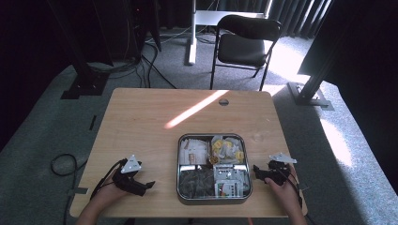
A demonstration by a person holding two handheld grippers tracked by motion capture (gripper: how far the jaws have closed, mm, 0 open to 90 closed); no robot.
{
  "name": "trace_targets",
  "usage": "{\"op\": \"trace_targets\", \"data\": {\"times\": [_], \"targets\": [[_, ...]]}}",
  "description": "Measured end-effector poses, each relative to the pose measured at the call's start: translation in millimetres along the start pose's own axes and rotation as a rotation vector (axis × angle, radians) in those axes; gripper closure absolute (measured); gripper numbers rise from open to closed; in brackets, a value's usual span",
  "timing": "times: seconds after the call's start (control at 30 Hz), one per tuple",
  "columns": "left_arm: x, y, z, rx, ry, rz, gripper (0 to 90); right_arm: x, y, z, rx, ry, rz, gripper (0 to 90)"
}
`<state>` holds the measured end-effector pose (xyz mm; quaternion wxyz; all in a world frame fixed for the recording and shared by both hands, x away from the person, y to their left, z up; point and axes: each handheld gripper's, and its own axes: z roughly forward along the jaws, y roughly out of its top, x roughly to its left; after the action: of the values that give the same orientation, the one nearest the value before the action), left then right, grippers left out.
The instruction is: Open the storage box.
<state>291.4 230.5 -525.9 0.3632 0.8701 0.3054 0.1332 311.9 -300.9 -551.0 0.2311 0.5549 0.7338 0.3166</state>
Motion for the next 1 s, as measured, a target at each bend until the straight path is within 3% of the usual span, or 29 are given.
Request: {"op": "trace_targets", "data": {"times": [0.77,1.0], "targets": [[-21.2,57.3,-0.1,-0.107,-0.123,0.096,2.2,-0.1,0.0,0.0,0.0,0.0,-0.001,10.6],[-26.5,69.1,2.9,-0.134,-0.155,0.099,2.2,-0.1,0.0,0.0,0.0,0.0,-0.001,10.6]]}}
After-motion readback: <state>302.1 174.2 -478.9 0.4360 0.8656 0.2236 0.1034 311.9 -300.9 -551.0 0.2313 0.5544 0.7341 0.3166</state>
